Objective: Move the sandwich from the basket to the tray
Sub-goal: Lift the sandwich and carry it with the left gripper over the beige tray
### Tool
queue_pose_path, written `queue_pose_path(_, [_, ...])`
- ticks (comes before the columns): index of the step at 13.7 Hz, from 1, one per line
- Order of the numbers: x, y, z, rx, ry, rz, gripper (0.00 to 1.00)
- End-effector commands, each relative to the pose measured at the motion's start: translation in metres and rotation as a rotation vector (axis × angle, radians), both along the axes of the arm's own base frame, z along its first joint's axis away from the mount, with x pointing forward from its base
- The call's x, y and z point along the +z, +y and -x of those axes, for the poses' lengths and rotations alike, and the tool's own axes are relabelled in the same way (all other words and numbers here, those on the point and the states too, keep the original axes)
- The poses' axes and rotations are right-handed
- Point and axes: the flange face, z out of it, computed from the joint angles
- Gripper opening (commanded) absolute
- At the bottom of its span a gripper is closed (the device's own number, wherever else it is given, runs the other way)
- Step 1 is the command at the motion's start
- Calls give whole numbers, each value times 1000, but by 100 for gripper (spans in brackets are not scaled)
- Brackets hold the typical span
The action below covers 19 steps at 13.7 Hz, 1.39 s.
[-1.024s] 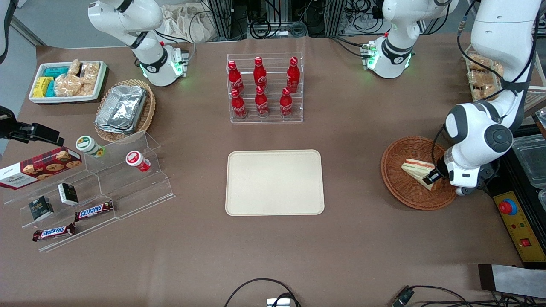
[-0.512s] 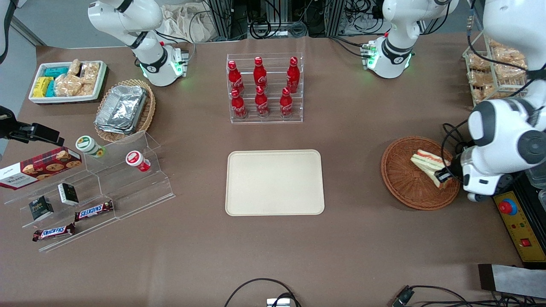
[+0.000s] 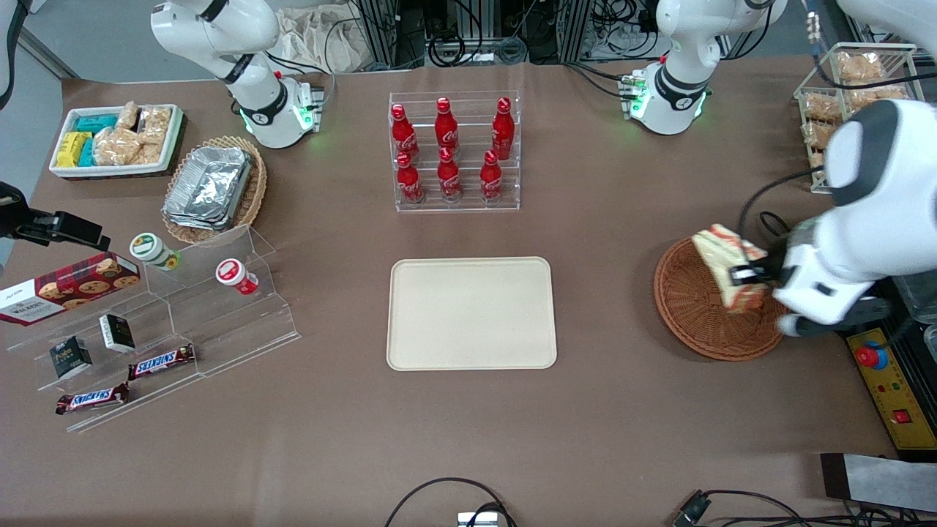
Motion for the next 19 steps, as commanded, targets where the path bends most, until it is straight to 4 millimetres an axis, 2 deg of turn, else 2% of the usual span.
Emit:
queue_pose_path(1, [-39,-64,-10,-84,41,64,0])
queue_pose_path(3, [-81,-127,-7,-95,44,76,0])
queue_pose_path(6, [-150,-191,-3,-91,18,59,0])
queue_pose_path(7, [-174,-204,-3,-91,15,72,0])
queue_pose_path(9, [-207,-219,-5,-57,3,98,0])
queue_pose_path(10, [-219,-240,3,-74,-18,91,0])
queue_pose_path(13, [-259,-251,6,-63,-32,52,0])
queue_pose_path(14, [-263,-260,9,-62,-49,65,0])
queue_pose_path(15, [-269,-263,9,-53,-64,80,13])
queue_pose_path(17, [-287,-265,8,-33,-63,96,74])
queue_pose_path(18, [-292,-266,7,-29,-66,102,98])
queue_pose_path(19, [-292,-265,6,-27,-68,100,100])
